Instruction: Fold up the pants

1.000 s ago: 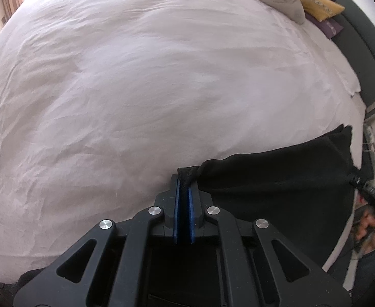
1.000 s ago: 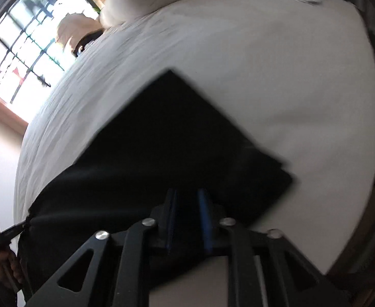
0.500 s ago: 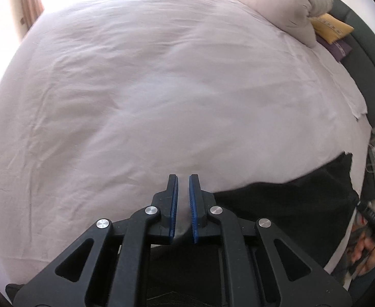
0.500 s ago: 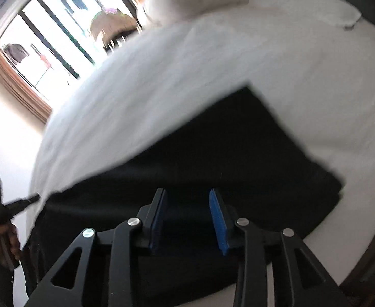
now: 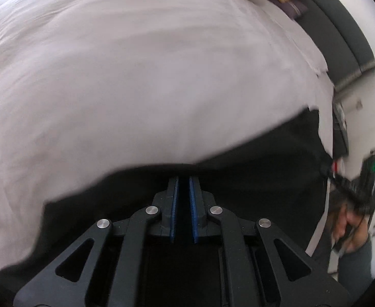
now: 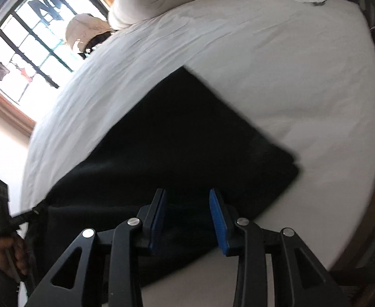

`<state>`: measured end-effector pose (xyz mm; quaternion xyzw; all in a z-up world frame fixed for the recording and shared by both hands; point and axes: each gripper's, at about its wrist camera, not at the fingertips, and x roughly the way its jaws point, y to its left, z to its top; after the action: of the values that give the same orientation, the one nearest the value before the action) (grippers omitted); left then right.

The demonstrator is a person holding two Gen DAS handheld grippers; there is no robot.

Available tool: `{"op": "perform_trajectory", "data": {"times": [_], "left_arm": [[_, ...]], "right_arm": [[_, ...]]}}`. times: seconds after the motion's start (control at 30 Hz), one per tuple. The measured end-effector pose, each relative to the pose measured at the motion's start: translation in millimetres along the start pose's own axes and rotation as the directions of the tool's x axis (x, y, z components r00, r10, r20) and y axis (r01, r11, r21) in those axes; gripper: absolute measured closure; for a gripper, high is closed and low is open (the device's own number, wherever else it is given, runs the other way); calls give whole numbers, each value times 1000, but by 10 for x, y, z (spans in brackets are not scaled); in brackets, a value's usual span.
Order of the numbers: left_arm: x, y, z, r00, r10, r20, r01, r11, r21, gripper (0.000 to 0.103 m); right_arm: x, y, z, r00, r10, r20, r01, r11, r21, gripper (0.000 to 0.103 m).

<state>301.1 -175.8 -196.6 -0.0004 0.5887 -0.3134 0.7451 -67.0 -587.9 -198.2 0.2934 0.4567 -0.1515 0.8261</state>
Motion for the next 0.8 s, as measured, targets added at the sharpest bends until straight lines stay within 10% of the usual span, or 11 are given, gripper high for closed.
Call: {"op": "perform_trajectory", "data": {"times": [0.1,0.33,0.57,0.67,0.8], "left_arm": [[-70,10,44,995,92,39,-93,995,24,95],[-423,-353,-263,978,132,160,-154,979,136,95],[-611,-336,-809,978,142,151,-165,974,153,95],[-674,-199,-1013,982,129,135,-143,985,98,95],[-818,-85,-1334,986,97,138,-104,993,48,95]], "right_arm": [[-176,-2,84,998,-28,49,28,1000,-1,66],[126,723,272,965,252,-78,-261,952,-158,53],[766,397,848,982,188,-30,-188,982,14,72],[564,312,964,997,81,13,-81,996,23,57],[214,555,613,961,276,-23,-277,960,-37,49]]}}
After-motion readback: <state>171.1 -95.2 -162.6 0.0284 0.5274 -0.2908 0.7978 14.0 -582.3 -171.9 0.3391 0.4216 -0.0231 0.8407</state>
